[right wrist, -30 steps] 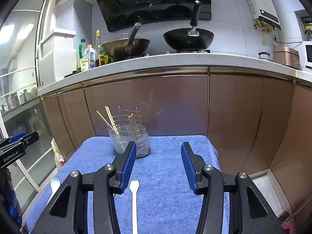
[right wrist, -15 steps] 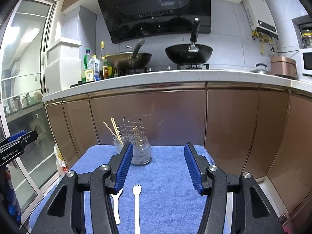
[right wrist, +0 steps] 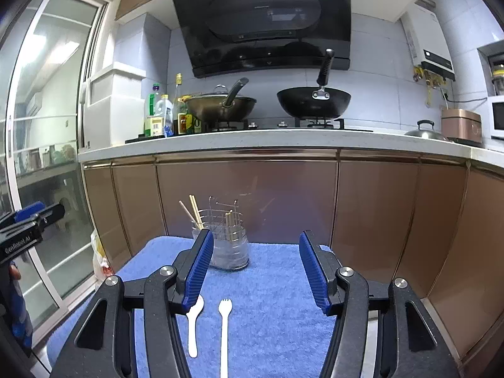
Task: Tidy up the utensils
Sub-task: 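Withdraw both open grippers from the holder back over the towel, then lower the left gripper over the wooden chopstick while the right gripper lowers over the white fork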
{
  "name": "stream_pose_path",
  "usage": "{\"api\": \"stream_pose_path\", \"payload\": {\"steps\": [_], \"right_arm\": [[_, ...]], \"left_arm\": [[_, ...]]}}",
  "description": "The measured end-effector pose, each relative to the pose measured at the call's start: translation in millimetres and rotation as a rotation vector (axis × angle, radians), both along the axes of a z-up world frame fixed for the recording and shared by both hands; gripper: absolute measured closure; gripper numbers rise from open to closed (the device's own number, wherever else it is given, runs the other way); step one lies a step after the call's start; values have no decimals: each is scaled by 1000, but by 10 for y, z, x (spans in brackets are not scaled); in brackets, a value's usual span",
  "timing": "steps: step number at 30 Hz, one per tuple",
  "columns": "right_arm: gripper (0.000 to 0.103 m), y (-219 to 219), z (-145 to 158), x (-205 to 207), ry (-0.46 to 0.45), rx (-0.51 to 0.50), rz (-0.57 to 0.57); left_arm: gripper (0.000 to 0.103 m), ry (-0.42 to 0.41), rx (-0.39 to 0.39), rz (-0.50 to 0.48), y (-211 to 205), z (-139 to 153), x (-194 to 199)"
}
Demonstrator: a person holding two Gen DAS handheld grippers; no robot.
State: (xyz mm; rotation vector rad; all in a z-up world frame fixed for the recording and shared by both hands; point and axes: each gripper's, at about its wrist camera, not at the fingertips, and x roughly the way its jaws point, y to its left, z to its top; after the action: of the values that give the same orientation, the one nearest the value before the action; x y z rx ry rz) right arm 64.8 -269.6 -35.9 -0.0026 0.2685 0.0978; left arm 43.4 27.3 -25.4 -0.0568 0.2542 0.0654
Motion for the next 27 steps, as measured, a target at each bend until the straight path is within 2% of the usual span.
{"api": "stream_pose_path", "payload": {"steps": [5, 7, 11, 19, 27], "right_arm": [[47, -28, -72, 28, 16, -5, 21], [47, -63, -111, 69, 29, 0, 27], [47, -141, -216, 161, 60, 13, 32], [47, -221, -439, 284, 129, 20, 37], [47, -40, -660, 502, 231, -11, 102]], "left_arm": [[43, -28, -53, 44, 283, 24, -43], [43, -10, -60, 60, 395, 4, -23], [43, 96, -70, 75, 568, -119, 89], [43, 252, -46, 79, 671, -412, 234], [43, 425, -69, -53, 566, -709, 624]]}}
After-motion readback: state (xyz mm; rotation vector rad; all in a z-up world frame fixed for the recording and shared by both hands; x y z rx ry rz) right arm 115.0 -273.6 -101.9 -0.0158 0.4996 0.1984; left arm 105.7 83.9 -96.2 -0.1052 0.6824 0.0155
